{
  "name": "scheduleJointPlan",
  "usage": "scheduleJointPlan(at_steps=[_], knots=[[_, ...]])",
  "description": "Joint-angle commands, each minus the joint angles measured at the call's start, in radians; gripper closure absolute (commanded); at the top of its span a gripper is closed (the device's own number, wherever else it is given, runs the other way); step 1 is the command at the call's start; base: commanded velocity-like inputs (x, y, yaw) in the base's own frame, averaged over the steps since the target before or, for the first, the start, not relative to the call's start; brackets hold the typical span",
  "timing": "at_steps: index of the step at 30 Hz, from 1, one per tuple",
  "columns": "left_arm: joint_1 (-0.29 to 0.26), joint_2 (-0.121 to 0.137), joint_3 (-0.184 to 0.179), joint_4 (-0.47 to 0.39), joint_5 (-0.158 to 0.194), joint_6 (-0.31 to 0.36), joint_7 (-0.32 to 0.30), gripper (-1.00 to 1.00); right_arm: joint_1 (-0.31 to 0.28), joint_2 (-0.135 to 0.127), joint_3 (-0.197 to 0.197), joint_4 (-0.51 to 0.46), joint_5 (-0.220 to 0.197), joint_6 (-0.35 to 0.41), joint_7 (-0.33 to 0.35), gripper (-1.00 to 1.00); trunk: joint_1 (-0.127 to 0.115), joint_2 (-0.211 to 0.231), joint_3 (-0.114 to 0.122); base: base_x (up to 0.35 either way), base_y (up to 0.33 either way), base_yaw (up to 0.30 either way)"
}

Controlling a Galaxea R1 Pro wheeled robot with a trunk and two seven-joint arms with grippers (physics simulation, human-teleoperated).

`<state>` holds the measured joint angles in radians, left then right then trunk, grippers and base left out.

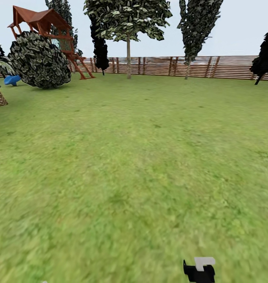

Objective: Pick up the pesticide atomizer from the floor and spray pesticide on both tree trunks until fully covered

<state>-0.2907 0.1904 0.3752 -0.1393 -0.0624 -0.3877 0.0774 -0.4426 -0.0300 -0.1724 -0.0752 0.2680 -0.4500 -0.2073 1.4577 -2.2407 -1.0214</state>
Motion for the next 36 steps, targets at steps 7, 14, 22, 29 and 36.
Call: scheduleJointPlan(at_steps=[7, 14, 22, 29, 36], knots=[[-0.001, 0.0, 0.001, 0.001, -0.007, -0.004, 0.005, 1.0, -0.001, -0.001, -0.007, 0.032, 0.011, -0.004, -0.003, -1.0, 0.0, 0.0, -0.001, 0.336, 0.0, 0.001], [-0.001, 0.0, 0.001, 0.001, -0.008, -0.004, 0.005, 1.0, -0.001, 0.006, -0.007, 0.035, 0.008, -0.003, -0.004, -1.0, 0.0, 0.0, -0.001, 0.335, 0.0, 0.0], [-0.001, 0.001, 0.001, 0.001, -0.011, -0.005, 0.005, 1.0, 0.009, 0.01, -0.007, 0.049, 0.007, 0.0, -0.003, -1.0, 0.0, 0.0, -0.001, 0.335, 0.0, 0.0], [-0.001, 0.001, -0.001, -0.001, -0.011, -0.005, 0.004, 1.0, 0.063, 0.01, -0.007, 0.049, 0.007, 0.001, -0.003, -1.0, 0.0, 0.0, -0.001, 0.335, 0.0, 0.0], [-0.001, 0.01, 0.001, -0.004, -0.009, -0.005, 0.005, 1.0, 0.067, 0.01, -0.007, 0.049, 0.007, 0.001, -0.003, -1.0, 0.0, 0.0, -0.001, 0.336, 0.0, 0.0]])
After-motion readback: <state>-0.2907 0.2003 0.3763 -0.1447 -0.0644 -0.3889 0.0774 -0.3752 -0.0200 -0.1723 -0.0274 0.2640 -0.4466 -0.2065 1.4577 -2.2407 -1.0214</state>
